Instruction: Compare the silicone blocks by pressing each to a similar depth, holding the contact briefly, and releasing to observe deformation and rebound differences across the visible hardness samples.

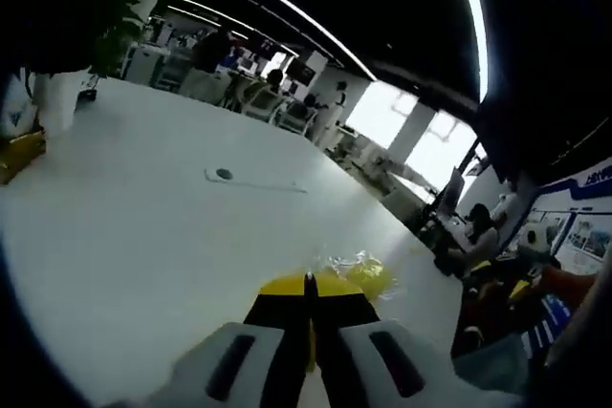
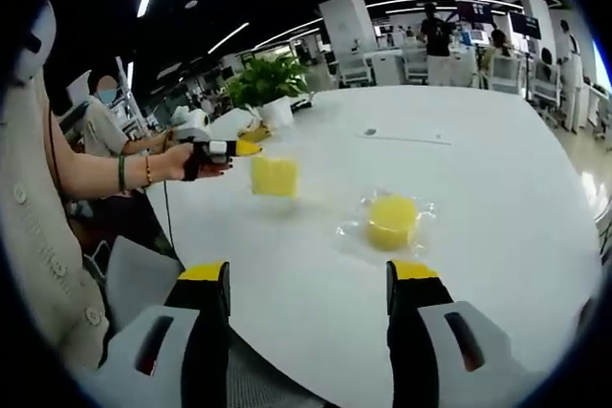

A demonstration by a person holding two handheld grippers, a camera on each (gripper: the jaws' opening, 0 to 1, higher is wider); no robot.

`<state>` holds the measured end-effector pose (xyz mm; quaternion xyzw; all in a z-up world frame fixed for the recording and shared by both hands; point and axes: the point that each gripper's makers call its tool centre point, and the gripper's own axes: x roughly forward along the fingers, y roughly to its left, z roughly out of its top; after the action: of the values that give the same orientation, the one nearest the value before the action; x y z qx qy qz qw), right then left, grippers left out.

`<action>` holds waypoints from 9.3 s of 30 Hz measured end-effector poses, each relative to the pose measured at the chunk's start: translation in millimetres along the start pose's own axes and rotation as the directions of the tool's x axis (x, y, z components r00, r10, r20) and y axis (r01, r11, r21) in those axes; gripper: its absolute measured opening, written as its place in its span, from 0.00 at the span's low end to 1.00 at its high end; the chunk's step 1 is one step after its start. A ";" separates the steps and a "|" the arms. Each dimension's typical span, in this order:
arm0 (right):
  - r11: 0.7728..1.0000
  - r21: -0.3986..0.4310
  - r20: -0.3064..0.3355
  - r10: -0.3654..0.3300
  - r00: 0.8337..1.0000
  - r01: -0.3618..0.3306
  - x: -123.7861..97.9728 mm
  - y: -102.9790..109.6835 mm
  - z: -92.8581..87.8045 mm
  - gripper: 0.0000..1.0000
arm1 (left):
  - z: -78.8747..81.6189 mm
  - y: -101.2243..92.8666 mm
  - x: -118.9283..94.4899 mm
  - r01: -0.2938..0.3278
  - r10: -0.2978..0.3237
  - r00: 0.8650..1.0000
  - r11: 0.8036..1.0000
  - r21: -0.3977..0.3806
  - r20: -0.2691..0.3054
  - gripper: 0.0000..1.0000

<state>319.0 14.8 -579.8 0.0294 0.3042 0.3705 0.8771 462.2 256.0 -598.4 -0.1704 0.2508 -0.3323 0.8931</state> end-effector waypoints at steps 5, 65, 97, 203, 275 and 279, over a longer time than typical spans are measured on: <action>0.998 -0.061 0.022 0.015 1.000 -0.014 -4.8 1.9 17.0 0.62 | 12.5 -22.6 -8.5 0.043 -0.043 0.999 0.998 -0.040 0.006 0.00; 0.456 -0.598 -0.553 0.361 0.751 -0.659 101.3 95.5 129.5 0.35 | 101.7 -204.1 -35.3 0.386 -0.374 0.920 0.817 0.429 -0.117 0.00; 0.489 -0.569 -0.644 0.237 0.728 -0.662 76.3 100.0 115.1 0.04 | 88.9 -230.9 -48.3 0.403 -0.387 0.911 0.759 0.510 -0.145 0.00; 0.562 -0.701 -0.358 0.254 0.898 -0.438 69.1 85.8 125.0 0.48 | 72.2 -210.1 -50.0 0.324 -0.324 0.943 0.840 0.434 -0.077 0.00; 0.967 0.071 0.024 -0.246 0.969 0.244 -37.8 17.6 -12.9 0.54 | -72.1 65.2 80.6 0.104 -0.077 0.941 0.992 0.067 -0.331 0.00; 0.967 0.077 0.015 -0.246 0.969 0.244 -35.8 17.7 -16.5 0.53 | -78.9 73.2 81.2 0.097 -0.065 0.934 0.993 0.073 -0.352 0.00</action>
<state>279.4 0.8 -570.0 0.0289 0.3082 0.2475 0.9181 508.1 242.7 -724.5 -0.0789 0.3829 -0.4047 0.8267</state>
